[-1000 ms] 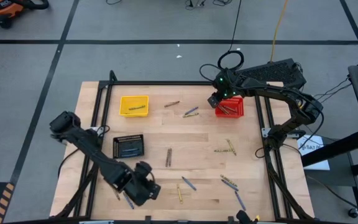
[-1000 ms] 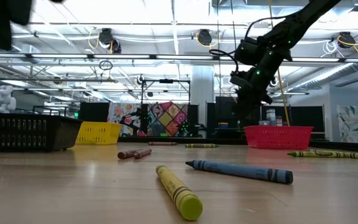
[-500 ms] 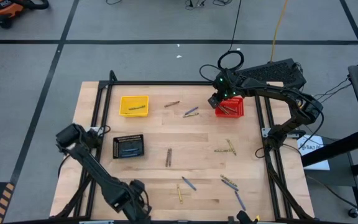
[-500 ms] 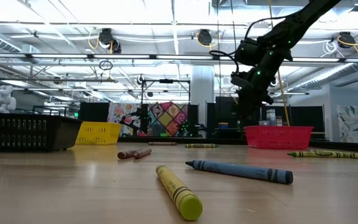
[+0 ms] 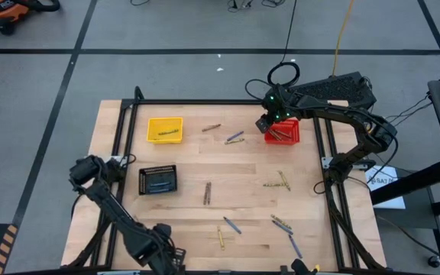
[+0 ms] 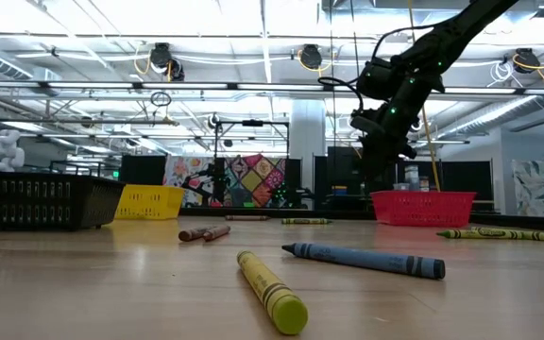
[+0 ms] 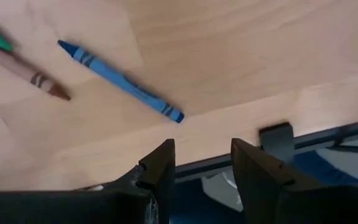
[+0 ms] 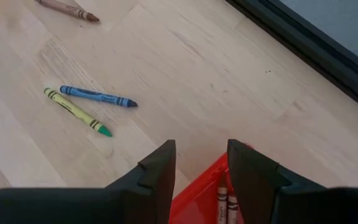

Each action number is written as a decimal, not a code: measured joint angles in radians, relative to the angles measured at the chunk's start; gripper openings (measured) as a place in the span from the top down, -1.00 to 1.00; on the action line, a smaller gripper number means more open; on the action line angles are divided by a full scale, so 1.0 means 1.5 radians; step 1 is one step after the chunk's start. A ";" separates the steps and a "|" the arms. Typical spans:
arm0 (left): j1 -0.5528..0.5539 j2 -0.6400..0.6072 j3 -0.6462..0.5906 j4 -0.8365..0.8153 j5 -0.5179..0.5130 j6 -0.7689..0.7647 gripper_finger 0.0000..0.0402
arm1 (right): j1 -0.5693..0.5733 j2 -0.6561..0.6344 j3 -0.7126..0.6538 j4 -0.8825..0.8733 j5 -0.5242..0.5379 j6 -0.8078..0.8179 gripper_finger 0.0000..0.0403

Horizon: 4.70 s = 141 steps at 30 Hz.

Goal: Sort crayons
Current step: Put the blue crayon into the black bin

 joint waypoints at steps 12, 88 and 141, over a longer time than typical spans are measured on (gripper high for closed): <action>-0.006 0.000 0.000 -0.006 0.027 0.371 0.28 | 0.000 0.000 0.000 0.000 0.000 -0.018 0.34; -0.004 -0.002 -0.153 0.072 0.025 1.068 0.98 | 0.000 0.000 0.000 -0.005 0.000 0.072 0.34; 0.223 -0.318 -0.287 -0.227 -0.152 0.969 1.00 | 0.026 0.000 0.000 -0.010 -0.086 0.050 0.34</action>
